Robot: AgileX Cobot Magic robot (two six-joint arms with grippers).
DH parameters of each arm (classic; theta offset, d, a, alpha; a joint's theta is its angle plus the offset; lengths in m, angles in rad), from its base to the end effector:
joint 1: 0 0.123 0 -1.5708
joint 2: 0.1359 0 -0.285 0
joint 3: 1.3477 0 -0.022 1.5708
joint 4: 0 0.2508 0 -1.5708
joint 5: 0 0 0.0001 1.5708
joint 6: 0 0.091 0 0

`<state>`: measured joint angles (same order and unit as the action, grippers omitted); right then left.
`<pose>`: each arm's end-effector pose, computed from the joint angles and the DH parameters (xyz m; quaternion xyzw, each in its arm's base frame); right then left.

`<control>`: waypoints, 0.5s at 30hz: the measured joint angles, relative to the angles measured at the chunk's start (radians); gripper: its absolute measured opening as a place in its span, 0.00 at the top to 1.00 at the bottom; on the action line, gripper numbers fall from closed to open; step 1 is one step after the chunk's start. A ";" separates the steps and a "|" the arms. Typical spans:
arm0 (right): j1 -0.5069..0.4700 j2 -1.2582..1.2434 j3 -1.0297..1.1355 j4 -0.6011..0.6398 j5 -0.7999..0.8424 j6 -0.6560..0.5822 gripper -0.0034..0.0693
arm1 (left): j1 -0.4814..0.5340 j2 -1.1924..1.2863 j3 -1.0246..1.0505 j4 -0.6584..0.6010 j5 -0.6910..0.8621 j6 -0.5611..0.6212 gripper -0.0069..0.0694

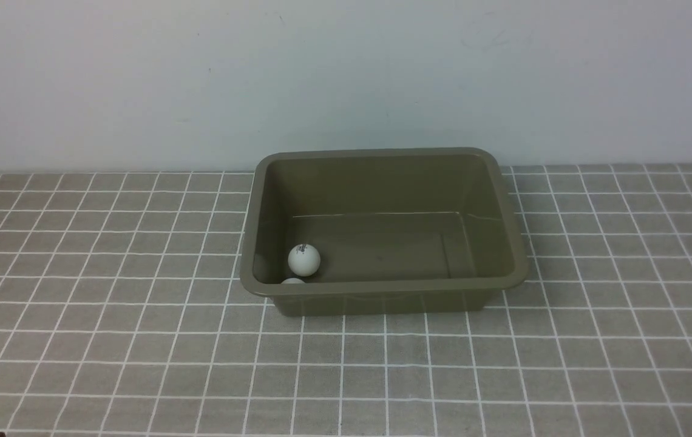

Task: Put the table tennis balls into the box on the grey coffee tablecloth.

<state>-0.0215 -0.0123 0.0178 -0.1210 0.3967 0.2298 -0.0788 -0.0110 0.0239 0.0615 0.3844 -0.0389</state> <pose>0.0517 -0.0054 0.1725 0.0701 0.8054 0.0096 0.5886 0.0523 -0.0020 0.1713 0.0323 0.8070 -0.0086 0.5897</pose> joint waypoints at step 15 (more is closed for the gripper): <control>0.001 0.000 0.001 0.019 -0.007 -0.004 0.97 | 0.000 0.000 0.000 0.000 0.000 0.003 0.92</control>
<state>-0.0203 -0.0123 0.0187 -0.1025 0.3898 0.2263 -0.0788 -0.0110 0.0239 0.0615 0.3844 -0.0361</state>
